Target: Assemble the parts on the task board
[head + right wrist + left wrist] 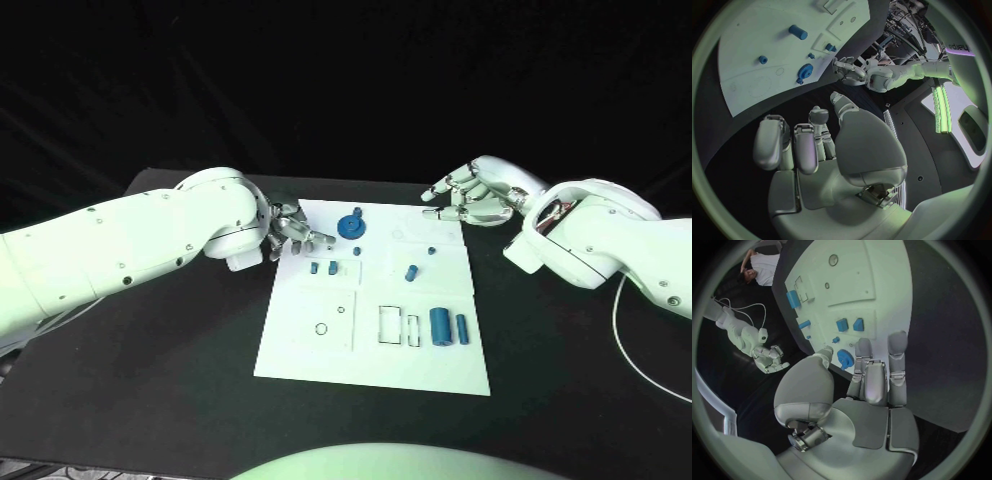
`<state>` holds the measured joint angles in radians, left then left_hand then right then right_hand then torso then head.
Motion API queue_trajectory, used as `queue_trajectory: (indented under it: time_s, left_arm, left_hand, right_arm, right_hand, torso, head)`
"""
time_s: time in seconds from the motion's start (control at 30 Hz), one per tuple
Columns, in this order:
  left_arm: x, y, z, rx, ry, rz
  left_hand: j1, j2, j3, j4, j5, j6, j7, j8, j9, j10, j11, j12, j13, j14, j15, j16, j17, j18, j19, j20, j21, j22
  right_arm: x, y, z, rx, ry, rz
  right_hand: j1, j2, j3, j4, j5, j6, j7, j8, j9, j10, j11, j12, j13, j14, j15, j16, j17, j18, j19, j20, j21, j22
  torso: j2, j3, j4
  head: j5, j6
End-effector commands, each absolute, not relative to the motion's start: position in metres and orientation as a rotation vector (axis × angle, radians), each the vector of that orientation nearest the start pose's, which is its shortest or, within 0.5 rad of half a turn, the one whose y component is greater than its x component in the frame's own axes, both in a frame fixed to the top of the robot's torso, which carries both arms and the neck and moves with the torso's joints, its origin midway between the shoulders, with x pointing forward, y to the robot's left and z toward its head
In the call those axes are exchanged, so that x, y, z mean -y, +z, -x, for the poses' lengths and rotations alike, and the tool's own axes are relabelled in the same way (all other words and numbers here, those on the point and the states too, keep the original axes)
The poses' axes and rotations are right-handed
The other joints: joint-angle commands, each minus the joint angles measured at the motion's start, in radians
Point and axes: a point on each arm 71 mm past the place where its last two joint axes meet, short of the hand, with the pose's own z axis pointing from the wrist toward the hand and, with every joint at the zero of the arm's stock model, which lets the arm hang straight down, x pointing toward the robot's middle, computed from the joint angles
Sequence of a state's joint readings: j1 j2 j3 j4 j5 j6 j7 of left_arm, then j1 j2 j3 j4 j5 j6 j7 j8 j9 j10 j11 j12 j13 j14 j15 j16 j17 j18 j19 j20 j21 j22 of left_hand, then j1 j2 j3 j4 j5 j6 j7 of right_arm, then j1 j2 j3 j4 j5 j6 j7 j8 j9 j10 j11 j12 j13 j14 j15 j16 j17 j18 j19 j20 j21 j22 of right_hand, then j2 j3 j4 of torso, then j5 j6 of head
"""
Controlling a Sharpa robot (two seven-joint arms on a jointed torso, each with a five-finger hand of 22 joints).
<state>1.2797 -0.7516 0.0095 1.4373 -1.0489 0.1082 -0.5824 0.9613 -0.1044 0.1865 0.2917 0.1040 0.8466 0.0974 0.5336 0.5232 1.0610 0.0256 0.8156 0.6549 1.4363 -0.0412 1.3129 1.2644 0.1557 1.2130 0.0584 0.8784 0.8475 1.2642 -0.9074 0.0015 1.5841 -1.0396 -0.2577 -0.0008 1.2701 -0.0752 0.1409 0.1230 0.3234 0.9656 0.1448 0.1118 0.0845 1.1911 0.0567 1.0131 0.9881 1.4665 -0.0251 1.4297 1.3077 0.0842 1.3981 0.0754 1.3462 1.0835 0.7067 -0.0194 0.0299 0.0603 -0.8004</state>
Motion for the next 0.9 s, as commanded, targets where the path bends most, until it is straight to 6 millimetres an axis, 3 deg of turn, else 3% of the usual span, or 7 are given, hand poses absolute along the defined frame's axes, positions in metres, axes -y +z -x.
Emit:
queue_trajectory:
  time_s: [0.03,0.17,0.23,0.47,0.57,0.67,0.9]
  left_arm:
    - [-0.195,-0.166,-0.514,-2.134,-0.539,0.373]
    - [-0.187,-0.155,-0.519,-1.997,-0.661,0.243]
    - [-0.18,-0.15,-0.521,-1.904,-0.721,0.14]
    - [-0.154,-0.149,-0.519,-1.696,-0.878,-0.09]
    - [-0.144,-0.156,-0.517,-1.699,-0.884,-0.167]
    - [-0.138,-0.164,-0.517,-1.729,-0.871,-0.215]
    - [-0.13,-0.178,-0.52,-1.789,-0.767,-0.302]
  left_hand:
    - [0.043,0.007,-0.035,0.002,0.0,-0.038,0.023,-0.002,-0.017,-0.045,0.016,-0.021,-0.026,-0.049,0.016,-0.11,-0.1,0.023,-0.042,0.02,-0.136,-0.12]
    - [0.184,0.037,-0.044,-0.015,0.003,-0.092,0.047,0.001,-0.046,-0.135,0.046,-0.059,-0.071,-0.159,0.043,-0.305,-0.295,0.023,-0.048,0.042,-0.224,-0.182]
    - [0.276,0.026,-0.035,-0.047,0.006,-0.109,0.055,0.002,-0.059,-0.191,0.059,-0.089,-0.098,-0.272,0.055,-0.442,-0.429,0.022,-0.073,0.053,-0.263,-0.205]
    - [0.507,0.002,0.014,-0.14,0.006,-0.15,0.065,-0.035,-0.125,-0.238,0.071,-0.174,-0.2,-0.341,0.066,-0.483,-0.484,0.026,-0.081,0.067,-0.319,-0.244]
    - [0.543,-0.015,0.033,-0.149,0.003,-0.155,0.058,-0.078,-0.182,-0.238,0.082,-0.266,-0.295,-0.373,0.072,-0.512,-0.521,0.021,-0.099,0.07,-0.338,-0.252]
    - [0.561,-0.018,0.051,-0.157,0.005,-0.092,0.069,-0.125,-0.256,-0.205,0.087,-0.351,-0.399,-0.364,0.078,-0.534,-0.573,0.026,-0.101,0.071,-0.343,-0.251]
    - [0.551,-0.032,0.05,-0.161,0.005,-0.003,0.058,-0.198,-0.344,-0.129,0.075,-0.408,-0.497,-0.279,0.062,-0.477,-0.597,0.028,-0.03,0.061,-0.31,-0.232]
  right_arm:
    - [0.212,-0.137,-0.487,-1.689,0.942,-0.138]
    - [0.212,-0.137,-0.487,-1.688,0.941,-0.14]
    - [0.212,-0.137,-0.487,-1.687,0.941,-0.14]
    - [0.211,-0.137,-0.488,-1.684,0.946,-0.139]
    - [0.21,-0.137,-0.488,-1.682,0.95,-0.137]
    - [0.21,-0.137,-0.488,-1.68,0.95,-0.138]
    - [0.211,-0.137,-0.488,-1.68,0.949,-0.138]
  right_hand:
    - [-0.004,0.004,-0.003,0.006,0.005,0.002,-0.001,0.007,-0.002,-0.007,-0.002,-0.002,-0.001,0.055,0.001,-0.006,0.029,0.007,-0.006,0.002,-0.006,-0.001]
    - [-0.004,0.004,-0.003,0.006,0.005,0.002,-0.001,0.007,-0.002,-0.007,-0.002,-0.002,-0.001,0.055,0.001,-0.006,0.029,0.007,-0.006,0.002,-0.006,-0.001]
    - [-0.005,0.004,-0.003,0.006,0.007,0.002,-0.001,0.007,-0.002,-0.007,-0.002,-0.002,-0.001,0.055,0.001,-0.006,0.029,0.007,-0.006,0.002,-0.006,-0.002]
    - [-0.004,0.005,-0.003,0.007,0.009,0.002,-0.002,0.007,-0.002,-0.008,-0.002,-0.003,-0.002,0.055,0.001,-0.007,0.028,0.007,-0.007,0.002,-0.007,-0.003]
    - [-0.004,0.005,-0.003,0.007,0.01,0.002,-0.002,0.007,-0.002,-0.008,-0.002,-0.003,-0.003,0.055,0.001,-0.007,0.027,0.008,-0.007,0.002,-0.007,-0.004]
    - [-0.003,0.006,-0.002,0.007,0.01,0.002,-0.002,0.007,-0.002,-0.009,-0.002,-0.004,-0.004,0.055,0.001,-0.008,0.026,0.008,-0.008,0.002,-0.008,-0.006]
    - [-0.003,0.006,-0.002,0.007,0.011,0.002,-0.002,0.007,-0.002,-0.009,-0.002,-0.004,-0.004,0.054,0.001,-0.008,0.026,0.008,-0.008,0.002,-0.009,-0.006]
  torso:
    - [0.001,0.0004,-0.0007]
    - [0.001,0.0002,-0.0018]
    - [0.001,-0.0005,-0.0004]
    - [0.002,-0.0005,-0.001]
    - [0.001,-0.0021,-0.0015]
    - [0.002,-0.0017,-0.0001]
    - [0.001,-0.0002,-0.0001]
  head:
    - [-0.001,0.003]
    - [-0.005,0.004]
    - [-0.006,0.005]
    - [-0.01,0.013]
    - [-0.017,0.013]
    - [-0.019,0.016]
    - [-0.022,0.016]
